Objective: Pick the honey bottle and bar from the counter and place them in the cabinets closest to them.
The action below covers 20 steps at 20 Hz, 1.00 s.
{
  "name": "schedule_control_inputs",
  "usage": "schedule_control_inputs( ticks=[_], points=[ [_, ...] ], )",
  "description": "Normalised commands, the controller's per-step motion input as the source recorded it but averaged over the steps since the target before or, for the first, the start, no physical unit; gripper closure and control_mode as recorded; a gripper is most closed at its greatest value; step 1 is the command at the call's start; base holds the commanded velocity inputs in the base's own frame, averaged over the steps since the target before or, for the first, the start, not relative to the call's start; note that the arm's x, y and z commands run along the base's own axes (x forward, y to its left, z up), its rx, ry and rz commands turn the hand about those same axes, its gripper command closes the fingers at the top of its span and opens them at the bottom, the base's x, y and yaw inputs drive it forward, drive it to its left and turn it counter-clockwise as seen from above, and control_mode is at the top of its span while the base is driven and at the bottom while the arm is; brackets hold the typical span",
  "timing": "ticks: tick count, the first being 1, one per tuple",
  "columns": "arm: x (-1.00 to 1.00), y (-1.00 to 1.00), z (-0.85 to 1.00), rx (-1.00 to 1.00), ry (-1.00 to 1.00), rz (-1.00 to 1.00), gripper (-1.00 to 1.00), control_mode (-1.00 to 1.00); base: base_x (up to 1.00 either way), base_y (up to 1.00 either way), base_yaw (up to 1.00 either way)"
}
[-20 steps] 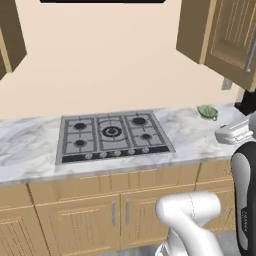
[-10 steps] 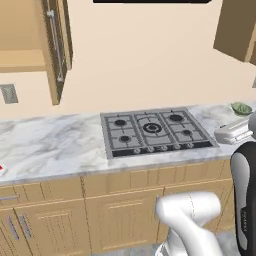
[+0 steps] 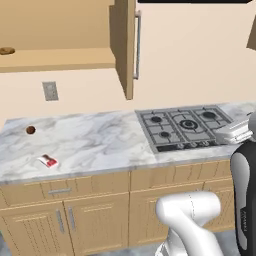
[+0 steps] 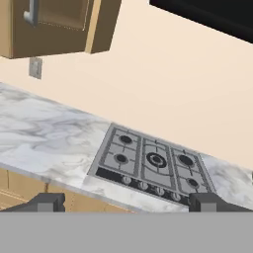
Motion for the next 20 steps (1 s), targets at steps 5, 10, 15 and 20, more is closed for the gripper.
schedule_control_inputs(
  ticks=[5,10,15,20],
  points=[
    [0.00,0.00,0.00,0.00,0.00,0.00,-1.00,1.00,-0.17,0.80,0.00],
    [0.00,0.00,0.00,0.00,0.00,0.00,-1.00,1.00,-0.17,0.79,0.00],
    [0.00,0.00,0.00,0.00,0.00,0.00,-1.00,1.00,-0.17,0.78,0.00],
    [0.00,0.00,0.00,0.00,0.00,0.00,-1.00,1.00,-0.21,0.77,0.00]
  ],
)
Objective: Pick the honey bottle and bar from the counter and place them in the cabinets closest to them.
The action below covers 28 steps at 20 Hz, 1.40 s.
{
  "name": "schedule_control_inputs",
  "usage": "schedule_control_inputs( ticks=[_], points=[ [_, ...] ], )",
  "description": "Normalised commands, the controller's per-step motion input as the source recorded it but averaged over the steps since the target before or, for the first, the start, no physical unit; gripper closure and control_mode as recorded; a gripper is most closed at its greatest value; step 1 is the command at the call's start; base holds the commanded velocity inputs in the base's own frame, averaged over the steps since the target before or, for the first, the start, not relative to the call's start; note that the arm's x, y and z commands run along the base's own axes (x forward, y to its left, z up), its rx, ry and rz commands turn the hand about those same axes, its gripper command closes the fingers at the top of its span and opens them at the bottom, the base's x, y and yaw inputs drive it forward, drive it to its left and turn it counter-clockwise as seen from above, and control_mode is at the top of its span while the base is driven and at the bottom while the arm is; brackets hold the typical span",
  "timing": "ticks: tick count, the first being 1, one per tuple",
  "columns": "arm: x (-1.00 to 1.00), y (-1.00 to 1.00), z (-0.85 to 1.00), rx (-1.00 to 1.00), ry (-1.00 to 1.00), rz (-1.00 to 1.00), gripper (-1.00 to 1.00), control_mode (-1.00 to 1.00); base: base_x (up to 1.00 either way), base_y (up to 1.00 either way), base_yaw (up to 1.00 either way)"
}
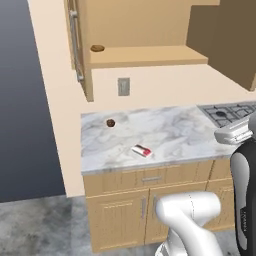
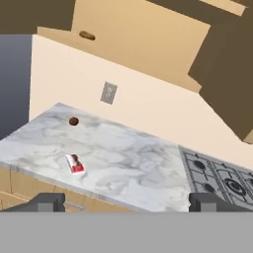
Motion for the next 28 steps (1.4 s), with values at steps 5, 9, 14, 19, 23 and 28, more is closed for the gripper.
schedule_control_inputs(
  ticks=[5,9,14,19,23,28],
  points=[
    [0.00,0.00,0.00,0.00,0.00,0.00,-1.00,1.00,-0.19,0.73,0.00],
    [0.00,0.00,0.00,0.00,0.00,0.00,-1.00,1.00,-0.07,0.38,0.00],
    [0.00,0.00,0.00,0.00,0.00,0.00,-1.00,1.00,0.00,0.00,0.00],
    [0.00,0.00,0.00,0.00,0.00,0.00,-1.00,1.00,0.07,-0.10,0.00],
    [0.00,0.00,0.00,0.00,0.00,0.00,-1.00,1.00,0.04,-0.31,0.00],
    [0.00,0.00,0.00,0.00,0.00,0.00,-1.00,1.00,0.02,-0.28,0.00]
  ],
)
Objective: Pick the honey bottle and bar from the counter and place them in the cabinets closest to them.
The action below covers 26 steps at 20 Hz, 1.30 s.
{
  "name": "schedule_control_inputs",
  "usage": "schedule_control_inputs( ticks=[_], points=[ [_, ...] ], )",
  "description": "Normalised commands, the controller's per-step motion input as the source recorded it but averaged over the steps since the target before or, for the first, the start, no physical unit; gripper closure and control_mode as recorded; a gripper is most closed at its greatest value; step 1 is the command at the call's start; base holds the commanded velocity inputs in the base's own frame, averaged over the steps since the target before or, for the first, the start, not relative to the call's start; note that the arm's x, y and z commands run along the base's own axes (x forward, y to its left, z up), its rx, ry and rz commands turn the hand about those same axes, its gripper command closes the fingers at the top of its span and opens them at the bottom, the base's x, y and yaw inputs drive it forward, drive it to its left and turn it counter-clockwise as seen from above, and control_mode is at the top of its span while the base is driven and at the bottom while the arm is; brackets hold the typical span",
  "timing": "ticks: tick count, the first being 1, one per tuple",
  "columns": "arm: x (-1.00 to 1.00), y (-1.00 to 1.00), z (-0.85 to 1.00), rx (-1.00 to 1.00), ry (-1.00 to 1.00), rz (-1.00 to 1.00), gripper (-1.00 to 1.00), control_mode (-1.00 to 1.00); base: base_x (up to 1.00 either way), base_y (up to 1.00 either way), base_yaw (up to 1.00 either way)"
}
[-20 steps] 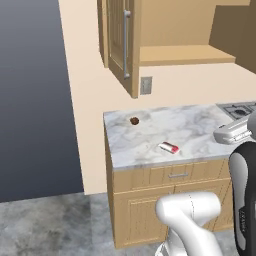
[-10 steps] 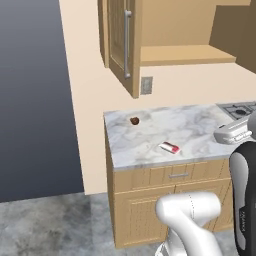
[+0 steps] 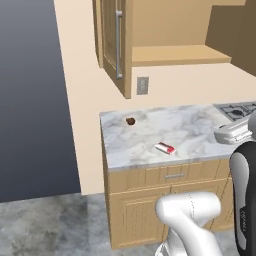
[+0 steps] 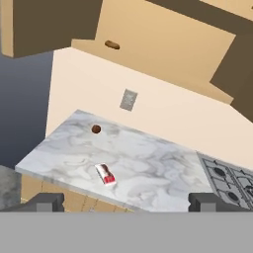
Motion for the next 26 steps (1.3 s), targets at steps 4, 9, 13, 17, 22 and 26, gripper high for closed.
schedule_control_inputs(
  ticks=[4,9,13,17,22,26],
  points=[
    [0.00,0.00,0.00,0.00,0.00,0.00,-1.00,1.00,0.03,0.00,0.00],
    [0.00,0.00,0.00,0.00,0.00,0.00,-1.00,1.00,0.35,-0.02,0.00],
    [0.00,0.00,0.00,0.00,0.00,0.00,-1.00,1.00,0.46,-0.03,0.00],
    [0.00,0.00,0.00,0.00,0.00,0.00,-1.00,1.00,0.41,-0.03,0.00],
    [0.00,0.00,0.00,0.00,0.00,0.00,-1.00,1.00,0.24,-0.02,0.00],
    [0.00,0.00,0.00,0.00,-0.01,0.00,-1.00,-1.00,0.00,0.00,0.00]
  ],
)
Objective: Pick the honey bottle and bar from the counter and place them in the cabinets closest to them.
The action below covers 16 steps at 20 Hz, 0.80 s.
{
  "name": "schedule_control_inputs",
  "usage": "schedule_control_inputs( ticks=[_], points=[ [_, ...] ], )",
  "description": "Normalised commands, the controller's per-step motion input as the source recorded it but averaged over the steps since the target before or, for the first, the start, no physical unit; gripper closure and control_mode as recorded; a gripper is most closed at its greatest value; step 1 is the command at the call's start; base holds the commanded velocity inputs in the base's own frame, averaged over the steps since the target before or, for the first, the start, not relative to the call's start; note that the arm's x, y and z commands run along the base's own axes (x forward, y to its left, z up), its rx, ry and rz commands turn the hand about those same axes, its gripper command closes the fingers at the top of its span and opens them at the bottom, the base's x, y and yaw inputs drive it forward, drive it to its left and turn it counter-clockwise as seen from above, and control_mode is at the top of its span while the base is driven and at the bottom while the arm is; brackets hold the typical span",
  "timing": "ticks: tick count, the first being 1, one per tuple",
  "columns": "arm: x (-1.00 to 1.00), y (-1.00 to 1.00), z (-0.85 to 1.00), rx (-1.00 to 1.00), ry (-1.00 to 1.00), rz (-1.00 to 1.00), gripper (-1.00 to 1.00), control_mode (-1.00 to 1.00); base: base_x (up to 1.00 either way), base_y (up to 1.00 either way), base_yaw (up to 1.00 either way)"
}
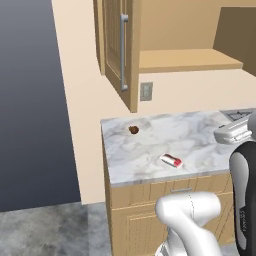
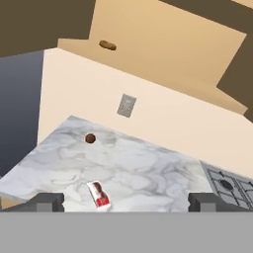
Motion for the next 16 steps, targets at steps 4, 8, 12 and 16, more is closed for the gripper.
schedule_control_inputs(
  ticks=[4,8,12,16],
  points=[
    [0.16,0.10,-0.16,0.00,0.02,0.00,-1.00,-1.00,0.00,0.00,0.00],
    [0.30,0.19,-0.26,0.00,0.00,0.02,-1.00,-1.00,0.00,0.00,0.00],
    [0.23,0.07,-0.29,0.00,0.01,0.04,-1.00,-1.00,0.00,0.00,0.00],
    [0.26,0.04,-0.39,0.00,0.02,0.05,-1.00,-1.00,0.00,0.00,0.00]
  ],
)
